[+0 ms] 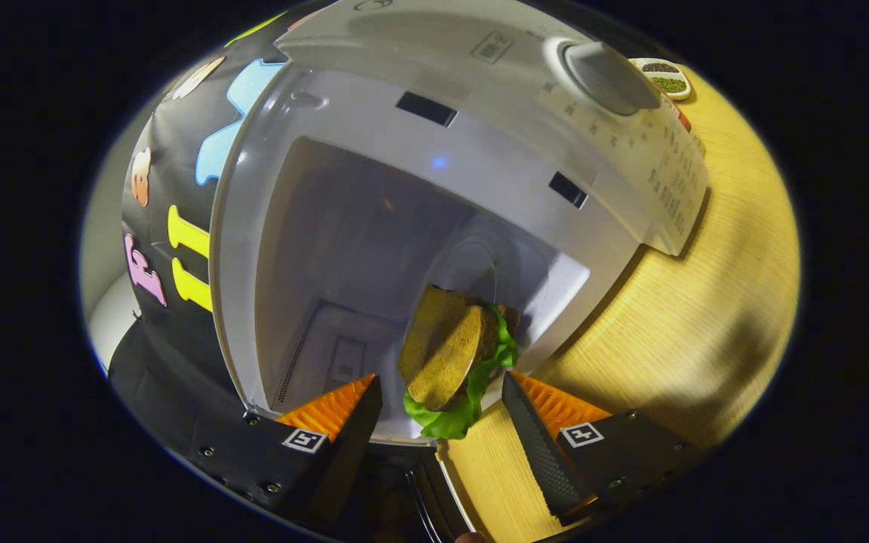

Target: Open the microwave, put the food inside, and close the microwave door.

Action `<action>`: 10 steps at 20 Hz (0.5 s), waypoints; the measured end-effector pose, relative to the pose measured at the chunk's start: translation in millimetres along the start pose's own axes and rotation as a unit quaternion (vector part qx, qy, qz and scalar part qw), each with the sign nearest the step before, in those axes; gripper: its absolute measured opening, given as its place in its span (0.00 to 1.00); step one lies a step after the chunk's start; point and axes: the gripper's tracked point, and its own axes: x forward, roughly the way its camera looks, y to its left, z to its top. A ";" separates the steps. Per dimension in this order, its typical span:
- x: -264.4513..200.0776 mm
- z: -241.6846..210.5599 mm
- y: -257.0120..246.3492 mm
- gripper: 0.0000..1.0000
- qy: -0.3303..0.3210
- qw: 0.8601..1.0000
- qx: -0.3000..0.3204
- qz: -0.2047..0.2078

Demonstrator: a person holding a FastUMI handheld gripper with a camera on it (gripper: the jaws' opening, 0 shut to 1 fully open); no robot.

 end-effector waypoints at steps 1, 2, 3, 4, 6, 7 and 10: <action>-6.9 -3.1 -2.3 0.97 0.004 1.000 -0.006 -0.004; -15.5 -5.4 -3.8 0.97 0.008 1.000 -0.015 -0.007; -24.6 -6.5 -4.2 0.97 0.008 1.000 -0.025 -0.008; -35.3 -6.4 -4.1 0.97 0.006 0.999 -0.038 -0.008; -61.0 -8.0 -2.8 0.97 0.002 0.998 -0.058 -0.008; -74.8 -9.5 -1.1 0.97 0.001 0.998 -0.064 -0.006; -116.8 -17.4 0.1 0.97 -0.002 0.996 -0.088 -0.008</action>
